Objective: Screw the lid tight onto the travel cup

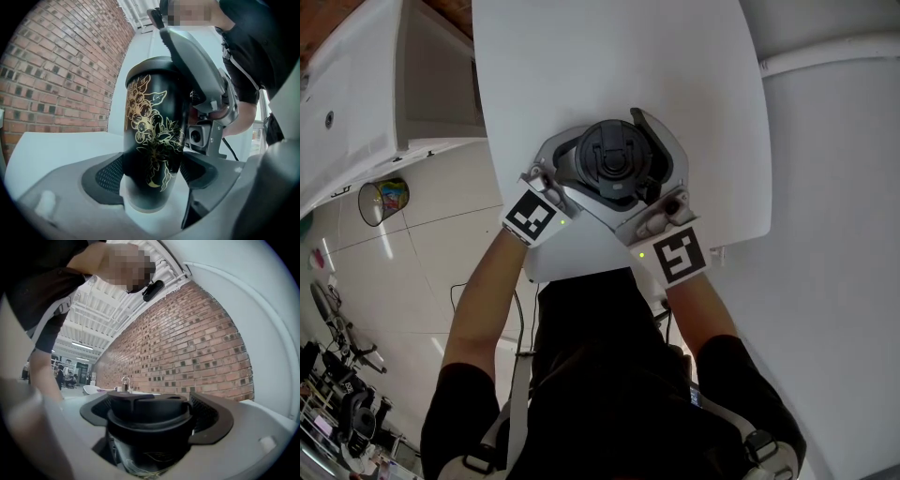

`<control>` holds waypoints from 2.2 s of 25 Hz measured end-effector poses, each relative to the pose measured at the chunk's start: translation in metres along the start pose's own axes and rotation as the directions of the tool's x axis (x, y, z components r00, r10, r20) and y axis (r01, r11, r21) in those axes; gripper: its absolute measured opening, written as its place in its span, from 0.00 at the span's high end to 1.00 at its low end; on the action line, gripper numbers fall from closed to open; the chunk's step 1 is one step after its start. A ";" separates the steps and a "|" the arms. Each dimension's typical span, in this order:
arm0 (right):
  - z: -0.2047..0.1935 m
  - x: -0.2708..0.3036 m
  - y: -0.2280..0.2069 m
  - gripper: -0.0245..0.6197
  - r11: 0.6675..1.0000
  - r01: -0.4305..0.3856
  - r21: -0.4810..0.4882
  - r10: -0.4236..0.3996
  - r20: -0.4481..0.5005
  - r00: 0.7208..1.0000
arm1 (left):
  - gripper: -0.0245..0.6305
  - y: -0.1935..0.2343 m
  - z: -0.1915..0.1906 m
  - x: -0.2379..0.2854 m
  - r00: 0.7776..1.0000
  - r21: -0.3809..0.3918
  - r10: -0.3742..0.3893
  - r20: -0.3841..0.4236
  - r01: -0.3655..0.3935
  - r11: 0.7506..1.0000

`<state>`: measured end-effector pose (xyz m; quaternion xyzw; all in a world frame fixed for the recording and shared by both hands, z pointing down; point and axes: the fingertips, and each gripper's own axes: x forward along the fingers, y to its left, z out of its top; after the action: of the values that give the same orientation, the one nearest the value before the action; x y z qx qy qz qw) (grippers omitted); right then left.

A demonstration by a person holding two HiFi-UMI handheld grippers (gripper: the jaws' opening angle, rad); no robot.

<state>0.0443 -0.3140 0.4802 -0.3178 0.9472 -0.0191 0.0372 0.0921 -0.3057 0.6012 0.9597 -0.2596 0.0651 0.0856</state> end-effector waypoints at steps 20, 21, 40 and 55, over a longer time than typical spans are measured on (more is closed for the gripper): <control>0.000 -0.002 0.007 0.21 0.942 -0.329 0.060 0.334 -0.103 0.937 | 0.39 0.002 -0.001 0.003 1.000 -0.035 -0.009 0.001 0.009 0.999; 0.001 -0.002 0.007 0.21 0.944 -0.323 0.060 0.328 -0.097 0.940 | 0.39 0.002 -0.001 0.003 1.000 -0.036 -0.009 0.002 0.009 0.999; 0.001 -0.007 -0.003 0.24 0.997 0.067 0.034 -0.065 -0.052 0.997 | 0.39 -0.002 -0.003 0.003 0.999 -0.031 -0.026 -0.020 0.025 0.999; -0.002 0.000 0.017 0.18 0.923 -0.381 -0.045 0.369 -0.176 0.913 | 0.38 -0.002 -0.004 0.005 0.999 -0.032 -0.026 -0.023 0.025 0.999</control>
<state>0.0340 -0.3009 0.4813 -0.1286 0.9904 -0.0007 -0.0505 0.0968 -0.3060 0.6054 0.9606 -0.2474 0.0710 0.1048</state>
